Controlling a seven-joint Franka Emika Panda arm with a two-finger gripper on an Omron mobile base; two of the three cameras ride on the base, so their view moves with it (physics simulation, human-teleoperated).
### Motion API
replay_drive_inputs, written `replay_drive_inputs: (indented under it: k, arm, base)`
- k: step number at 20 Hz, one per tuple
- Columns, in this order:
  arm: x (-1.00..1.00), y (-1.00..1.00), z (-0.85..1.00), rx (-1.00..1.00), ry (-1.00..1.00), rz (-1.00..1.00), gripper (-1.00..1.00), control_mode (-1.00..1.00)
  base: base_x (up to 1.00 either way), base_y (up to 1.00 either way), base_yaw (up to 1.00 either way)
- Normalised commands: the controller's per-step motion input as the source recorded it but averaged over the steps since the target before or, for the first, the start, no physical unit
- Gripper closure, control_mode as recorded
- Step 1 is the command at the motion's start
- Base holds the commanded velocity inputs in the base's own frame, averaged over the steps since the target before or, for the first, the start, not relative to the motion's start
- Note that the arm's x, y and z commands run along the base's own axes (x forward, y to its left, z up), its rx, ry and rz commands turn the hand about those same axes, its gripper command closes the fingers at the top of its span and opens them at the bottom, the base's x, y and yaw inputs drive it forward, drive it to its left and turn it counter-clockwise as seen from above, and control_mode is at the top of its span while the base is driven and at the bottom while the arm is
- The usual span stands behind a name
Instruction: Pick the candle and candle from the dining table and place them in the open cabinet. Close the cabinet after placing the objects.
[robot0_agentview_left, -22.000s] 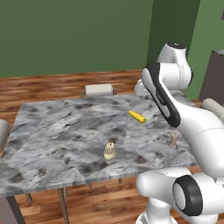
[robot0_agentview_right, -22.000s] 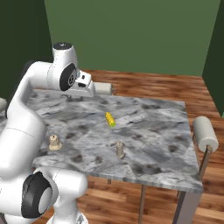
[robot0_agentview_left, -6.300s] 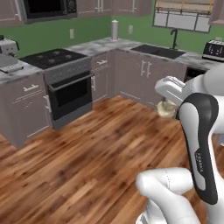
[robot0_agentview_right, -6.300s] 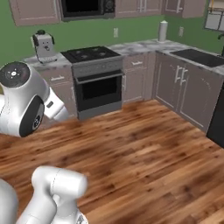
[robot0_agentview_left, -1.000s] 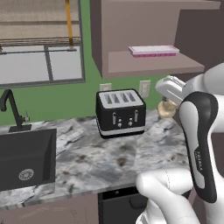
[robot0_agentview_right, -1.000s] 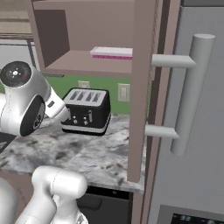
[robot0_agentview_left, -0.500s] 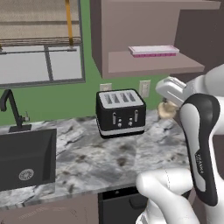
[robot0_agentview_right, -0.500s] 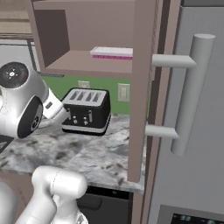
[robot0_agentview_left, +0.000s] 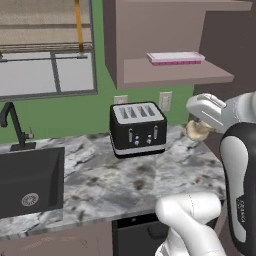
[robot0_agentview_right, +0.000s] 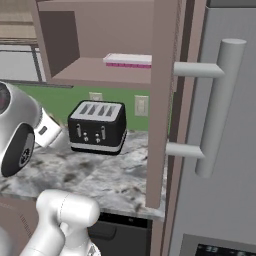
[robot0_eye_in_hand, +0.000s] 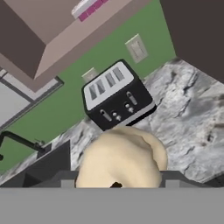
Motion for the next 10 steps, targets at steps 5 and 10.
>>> replay_drive_inputs:
  k: [5,10]
  arm:
    - [0.00,0.00,0.26,0.00,-0.04,0.00,1.00,-1.00]
    - [0.00,0.00,0.39,0.00,-0.05,0.00,1.00,-1.00]
  base:
    - [0.00,0.00,0.00]
    - [0.00,0.00,0.00]
